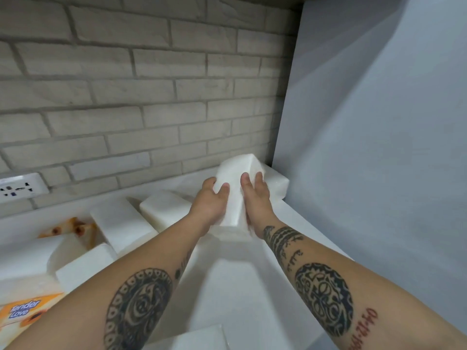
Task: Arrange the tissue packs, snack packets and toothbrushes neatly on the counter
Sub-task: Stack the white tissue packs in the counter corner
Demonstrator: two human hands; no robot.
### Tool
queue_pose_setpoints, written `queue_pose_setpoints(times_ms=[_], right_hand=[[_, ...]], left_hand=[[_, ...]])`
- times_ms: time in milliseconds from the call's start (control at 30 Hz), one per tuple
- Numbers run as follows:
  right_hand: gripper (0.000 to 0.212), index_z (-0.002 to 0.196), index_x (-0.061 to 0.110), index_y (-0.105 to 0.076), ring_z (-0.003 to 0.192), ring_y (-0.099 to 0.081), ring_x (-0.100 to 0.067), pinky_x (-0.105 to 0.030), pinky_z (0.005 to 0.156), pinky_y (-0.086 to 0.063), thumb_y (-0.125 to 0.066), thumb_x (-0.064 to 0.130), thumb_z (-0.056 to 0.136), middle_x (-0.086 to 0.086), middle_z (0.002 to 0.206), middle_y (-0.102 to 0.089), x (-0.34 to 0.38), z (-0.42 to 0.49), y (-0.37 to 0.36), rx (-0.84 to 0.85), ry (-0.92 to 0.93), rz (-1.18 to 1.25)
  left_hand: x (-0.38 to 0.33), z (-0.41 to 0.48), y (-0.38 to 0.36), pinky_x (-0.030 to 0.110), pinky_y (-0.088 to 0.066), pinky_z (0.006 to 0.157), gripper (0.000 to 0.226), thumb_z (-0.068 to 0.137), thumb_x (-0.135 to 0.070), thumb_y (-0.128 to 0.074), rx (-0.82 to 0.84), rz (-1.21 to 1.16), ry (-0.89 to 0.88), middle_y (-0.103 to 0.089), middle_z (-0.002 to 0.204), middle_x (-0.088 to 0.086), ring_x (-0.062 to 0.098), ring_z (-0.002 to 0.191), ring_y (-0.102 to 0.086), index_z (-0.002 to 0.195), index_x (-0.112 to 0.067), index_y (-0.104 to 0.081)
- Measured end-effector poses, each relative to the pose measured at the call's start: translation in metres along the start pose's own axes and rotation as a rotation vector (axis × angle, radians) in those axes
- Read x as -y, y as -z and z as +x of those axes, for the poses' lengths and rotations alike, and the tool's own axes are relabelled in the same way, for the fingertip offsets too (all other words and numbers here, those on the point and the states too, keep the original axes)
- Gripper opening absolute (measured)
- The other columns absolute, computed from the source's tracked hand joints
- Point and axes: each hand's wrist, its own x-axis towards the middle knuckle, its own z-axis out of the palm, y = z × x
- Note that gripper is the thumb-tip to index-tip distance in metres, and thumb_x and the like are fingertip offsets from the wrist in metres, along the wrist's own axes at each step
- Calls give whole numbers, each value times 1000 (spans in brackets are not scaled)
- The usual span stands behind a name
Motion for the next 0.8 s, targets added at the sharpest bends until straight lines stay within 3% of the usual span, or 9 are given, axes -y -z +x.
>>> queue_pose_setpoints(times_ms=[100,167,267,333,400,533,667,733,800], right_hand=[[109,159,48,-2,153,-21,-14,-46,124,-23,-67,73,75,20,168,0,1,4,9,-16,19,52],[109,158,50,-6,147,-35,-15,-48,120,-34,-69,65,70,19,166,-15,0,7,14,-37,23,76],[93,158,45,-19,128,-59,-18,-46,106,-51,-67,52,78,7,157,-44,-2,10,22,-27,-2,148],[75,156,42,-28,114,-68,-14,-34,89,-60,-65,41,92,7,146,-55,-5,10,28,19,-14,192],[61,152,44,-33,108,-69,-10,-24,79,-59,-61,36,99,10,142,-57,-10,13,34,58,-20,191],[65,157,33,-36,139,-48,-12,-34,115,-40,-57,48,98,13,156,-44,-12,22,34,27,-18,12],[28,128,43,-56,110,-63,1,-28,104,-46,-56,32,102,19,131,-63,-16,26,33,14,35,-133],[45,141,42,-45,118,-53,2,-22,105,-37,-60,30,100,26,133,-50,-24,29,37,43,68,-225],[73,159,28,-28,139,-38,-3,-24,114,-29,-64,37,96,22,145,-38,-34,34,40,45,77,-325]], left_hand=[[-2,1,3,31,-54,81,63,100,-44,-61,2,-108,5,-59,140,1,19,111,-65,155,-26,-36],[-2,0,5,27,-51,71,60,96,-40,-70,13,-214,20,-64,126,-3,12,97,-68,146,-22,-43],[1,2,1,40,-62,83,55,92,-36,-76,146,-372,90,-70,122,-2,19,98,-76,138,-23,-49],[2,1,-5,48,-61,91,52,95,-41,-72,230,-399,147,-71,124,-1,24,104,-75,138,-32,-45],[5,4,-11,50,-60,94,46,98,-42,-68,248,-381,154,-71,124,-2,24,107,-74,136,-35,-44],[16,20,-24,51,-56,101,42,98,-36,-67,172,-357,102,-74,122,-3,22,109,-74,138,-29,-53],[23,38,-42,39,-59,90,33,101,-29,-62,41,-361,112,-73,119,-6,17,105,-73,133,-30,-54],[26,45,-51,32,-54,83,36,101,-32,-60,2,-354,121,-70,119,-10,12,105,-68,136,-28,-51],[31,51,-59,31,-50,84,34,102,-34,-60,-16,-356,150,-67,116,-13,8,103,-65,133,-28,-48]])
